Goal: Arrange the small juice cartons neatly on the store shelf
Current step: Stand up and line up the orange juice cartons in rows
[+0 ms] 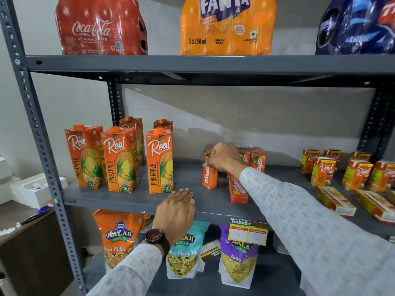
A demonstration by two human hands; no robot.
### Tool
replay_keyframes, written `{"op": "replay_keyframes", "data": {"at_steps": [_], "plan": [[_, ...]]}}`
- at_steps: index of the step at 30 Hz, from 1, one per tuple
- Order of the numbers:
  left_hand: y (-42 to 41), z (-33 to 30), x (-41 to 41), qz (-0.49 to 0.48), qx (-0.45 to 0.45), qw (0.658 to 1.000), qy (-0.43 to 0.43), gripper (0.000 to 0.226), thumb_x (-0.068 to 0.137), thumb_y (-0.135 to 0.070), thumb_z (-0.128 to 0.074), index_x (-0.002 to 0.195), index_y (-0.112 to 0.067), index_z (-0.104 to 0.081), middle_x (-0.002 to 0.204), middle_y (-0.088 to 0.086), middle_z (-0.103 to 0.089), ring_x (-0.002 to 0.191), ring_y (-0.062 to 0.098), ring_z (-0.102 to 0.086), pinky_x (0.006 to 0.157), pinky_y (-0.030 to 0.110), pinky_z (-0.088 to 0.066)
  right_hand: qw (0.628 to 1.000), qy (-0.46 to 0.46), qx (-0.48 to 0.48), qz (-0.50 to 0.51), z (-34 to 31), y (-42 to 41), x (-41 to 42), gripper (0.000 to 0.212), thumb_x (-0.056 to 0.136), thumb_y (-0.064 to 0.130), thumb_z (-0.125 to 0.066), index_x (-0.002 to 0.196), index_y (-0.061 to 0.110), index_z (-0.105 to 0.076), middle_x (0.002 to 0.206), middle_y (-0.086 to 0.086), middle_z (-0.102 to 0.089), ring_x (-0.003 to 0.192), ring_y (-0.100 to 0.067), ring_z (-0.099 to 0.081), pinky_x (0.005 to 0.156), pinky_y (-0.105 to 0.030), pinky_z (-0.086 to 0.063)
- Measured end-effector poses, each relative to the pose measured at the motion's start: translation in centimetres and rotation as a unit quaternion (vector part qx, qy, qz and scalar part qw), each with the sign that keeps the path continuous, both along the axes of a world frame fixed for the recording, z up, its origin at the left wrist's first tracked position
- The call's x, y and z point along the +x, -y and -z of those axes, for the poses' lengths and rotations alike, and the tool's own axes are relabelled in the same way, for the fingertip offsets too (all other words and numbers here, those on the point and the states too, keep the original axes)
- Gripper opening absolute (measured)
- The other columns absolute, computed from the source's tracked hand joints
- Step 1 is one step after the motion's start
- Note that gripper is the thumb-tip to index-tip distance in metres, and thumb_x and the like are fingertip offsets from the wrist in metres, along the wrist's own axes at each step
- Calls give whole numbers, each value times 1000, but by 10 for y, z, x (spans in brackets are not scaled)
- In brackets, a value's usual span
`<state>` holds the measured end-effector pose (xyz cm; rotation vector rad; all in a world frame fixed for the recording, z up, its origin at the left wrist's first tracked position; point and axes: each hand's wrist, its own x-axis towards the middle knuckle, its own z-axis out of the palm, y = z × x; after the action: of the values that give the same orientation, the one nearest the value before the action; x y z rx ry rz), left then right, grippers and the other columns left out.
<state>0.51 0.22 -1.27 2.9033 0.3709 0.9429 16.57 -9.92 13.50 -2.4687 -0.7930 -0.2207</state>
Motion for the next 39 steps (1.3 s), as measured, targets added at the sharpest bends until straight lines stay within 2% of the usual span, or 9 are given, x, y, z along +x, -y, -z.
{"op": "replay_keyframes", "data": {"at_steps": [4,11,15,18,21,25,29,32,39], "plan": [[0,-1,0,0,-3,1000,-4,56,99,-39,-22,132,-14,-59,141,2,-57,134,13,-48,117,30,-31,999,7,-30,-33,-6,5,-1,15,83,14,-86,96,8,-83,97,-2,-79,88,-15,-68,76,-27,-52],[-1,0,-1,3,-8,1000,-26,56,100,-41,-20,138,-16,-53,147,0,-51,139,11,-41,118,27,-23,996,45,-36,-73,-3,21,-4,46,89,9,-78,133,17,-69,135,-4,-69,121,-24,-65,96,-33,-52],[2,-10,1,10,-24,998,-50,50,101,-36,-26,135,-13,-55,149,5,-49,139,17,-43,118,32,-24,986,103,-81,-105,1,67,7,48,88,-9,-61,124,20,-74,132,-4,-70,122,-26,-65,100,-32,-51],[7,-24,14,1,-27,997,-72,45,100,-32,-26,116,-10,-62,143,12,-53,130,26,-51,117,43,-31,933,156,-256,-197,17,101,7,55,89,-6,-65,135,26,-68,142,0,-65,131,-24,-59,107,-37,-49],[9,-27,25,-5,-34,995,-94,48,100,-33,-23,121,-9,-59,147,14,-50,136,25,-45,118,43,-29,861,239,-346,-286,41,111,14,46,92,7,-70,134,25,-67,137,2,-68,128,-22,-59,104,-43,-51],[11,-18,24,-20,-38,996,-82,51,101,-34,-23,137,-11,-51,151,9,-46,141,22,-39,120,38,-23,899,202,-267,-283,40,115,26,30,84,18,-77,112,26,-70,115,3,-72,110,-21,-64,95,-43,-53],[10,-17,27,-26,-34,996,-74,50,101,-32,-28,139,-11,-51,150,7,-47,141,21,-40,119,35,-22,981,103,16,-163,29,111,27,45,76,43,-88,113,26,-69,112,5,-72,104,-16,-65,94,-39,-52],[9,-15,26,-29,-37,996,-78,50,101,-33,-28,139,-12,-51,150,7,-47,140,20,-41,119,35,-23,974,53,220,5,28,93,25,52,68,66,-82,95,23,-69,94,5,-72,89,-17,-66,79,-33,-51],[9,-16,25,-27,-43,995,-83,50,101,-34,-26,142,-13,-48,152,5,-44,142,19,-38,120,34,-20,976,15,183,119,63,77,31,59,70,72,-80,73,20,-52,81,-1,-66,84,-27,-66,67,-34,-44]]}}
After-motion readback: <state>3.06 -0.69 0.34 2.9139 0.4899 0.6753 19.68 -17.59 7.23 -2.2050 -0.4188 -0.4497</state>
